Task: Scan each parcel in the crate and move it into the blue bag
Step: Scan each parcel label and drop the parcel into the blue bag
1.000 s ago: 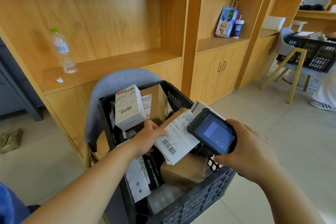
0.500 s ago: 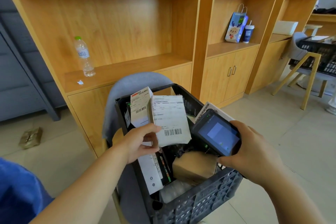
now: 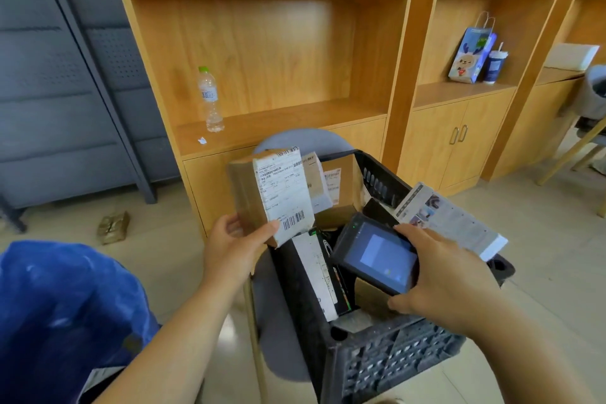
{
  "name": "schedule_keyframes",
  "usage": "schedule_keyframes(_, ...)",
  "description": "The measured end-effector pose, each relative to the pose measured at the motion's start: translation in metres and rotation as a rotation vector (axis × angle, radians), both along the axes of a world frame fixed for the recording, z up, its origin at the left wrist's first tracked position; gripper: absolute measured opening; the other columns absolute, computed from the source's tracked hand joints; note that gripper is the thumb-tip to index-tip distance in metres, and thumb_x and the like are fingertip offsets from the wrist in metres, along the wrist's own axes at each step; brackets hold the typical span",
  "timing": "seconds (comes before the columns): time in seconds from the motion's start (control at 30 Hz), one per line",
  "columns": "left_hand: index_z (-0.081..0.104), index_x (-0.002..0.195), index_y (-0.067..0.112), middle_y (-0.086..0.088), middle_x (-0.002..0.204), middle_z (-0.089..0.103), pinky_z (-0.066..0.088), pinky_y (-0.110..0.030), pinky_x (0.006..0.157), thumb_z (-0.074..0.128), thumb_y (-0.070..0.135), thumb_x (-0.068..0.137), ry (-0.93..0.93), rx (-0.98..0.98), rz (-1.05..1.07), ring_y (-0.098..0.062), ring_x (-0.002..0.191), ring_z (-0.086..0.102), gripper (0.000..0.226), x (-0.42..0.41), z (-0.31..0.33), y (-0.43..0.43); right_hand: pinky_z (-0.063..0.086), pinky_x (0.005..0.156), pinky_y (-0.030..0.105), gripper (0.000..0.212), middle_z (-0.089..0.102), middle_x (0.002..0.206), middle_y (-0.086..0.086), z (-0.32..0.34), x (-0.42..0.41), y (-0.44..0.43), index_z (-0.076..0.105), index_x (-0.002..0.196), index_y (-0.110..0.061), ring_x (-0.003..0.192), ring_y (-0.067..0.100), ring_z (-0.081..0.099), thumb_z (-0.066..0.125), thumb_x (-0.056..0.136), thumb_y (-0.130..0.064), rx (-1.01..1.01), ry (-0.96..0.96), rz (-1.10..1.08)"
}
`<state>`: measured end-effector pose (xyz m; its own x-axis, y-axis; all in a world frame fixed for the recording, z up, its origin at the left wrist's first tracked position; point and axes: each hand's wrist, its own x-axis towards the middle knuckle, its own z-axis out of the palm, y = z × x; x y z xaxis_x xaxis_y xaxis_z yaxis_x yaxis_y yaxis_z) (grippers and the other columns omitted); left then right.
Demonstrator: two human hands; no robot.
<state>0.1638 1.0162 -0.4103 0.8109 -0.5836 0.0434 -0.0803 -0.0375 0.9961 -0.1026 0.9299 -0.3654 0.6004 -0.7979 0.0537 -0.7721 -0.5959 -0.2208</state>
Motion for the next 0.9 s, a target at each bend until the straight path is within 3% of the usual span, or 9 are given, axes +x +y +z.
schedule_keyframes(0.13,0.057,0.113,0.019,0.016,0.099,0.063,0.043,-0.014,0.066,0.087,0.029,0.065,-0.039,0.030,0.026,0.009,0.083,0.058,0.057,0.009,-0.002,0.019,0.041,0.068,0.029,0.102,0.047,0.119,-0.013,0.000,0.017,0.011,0.021,0.139,-0.035,0.092,0.012,0.048,0.071,0.053,-0.060,-0.027,0.042,0.064)
schedule_keyframes(0.47,0.055,0.114,0.022,0.015,0.102,0.064,0.042,-0.012,0.063,0.086,0.032,0.065,0.006,-0.017,0.059,0.009,0.084,0.059,0.059,0.026,-0.009,0.043,0.041,0.071,0.029,0.100,0.047,0.117,-0.015,0.008,0.033,0.026,0.022,0.139,-0.037,0.098,0.012,0.051,0.070,0.054,-0.059,-0.077,0.075,0.101)
schedule_keyframes(0.77,0.055,0.117,0.020,0.009,0.107,0.067,0.052,-0.019,0.072,0.082,0.028,0.070,0.079,-0.078,0.074,-0.002,0.091,0.065,0.055,0.041,-0.019,0.070,0.041,0.070,0.029,0.100,0.048,0.118,-0.012,0.011,0.054,0.041,0.024,0.140,-0.031,0.099,0.014,0.050,0.071,0.055,-0.054,-0.095,0.027,0.114)
schedule_keyframes(0.83,0.055,0.120,0.019,0.011,0.107,0.066,0.051,-0.012,0.068,0.081,0.025,0.072,0.051,-0.067,0.080,0.001,0.091,0.065,0.055,0.049,-0.025,0.088,0.045,0.075,0.031,0.101,0.048,0.120,-0.012,0.010,0.066,0.047,0.024,0.139,-0.030,0.102,0.015,0.051,0.073,0.055,-0.054,-0.080,0.006,0.145)
schedule_keyframes(0.9,0.055,0.123,0.019,0.011,0.110,0.065,0.050,-0.014,0.071,0.081,0.022,0.072,0.008,-0.047,0.111,-0.001,0.096,0.063,0.057,0.058,-0.034,0.112,0.047,0.078,0.033,0.101,0.049,0.120,-0.011,0.007,0.080,0.056,0.025,0.138,-0.031,0.103,0.015,0.052,0.074,0.054,-0.054,-0.066,-0.010,0.186)
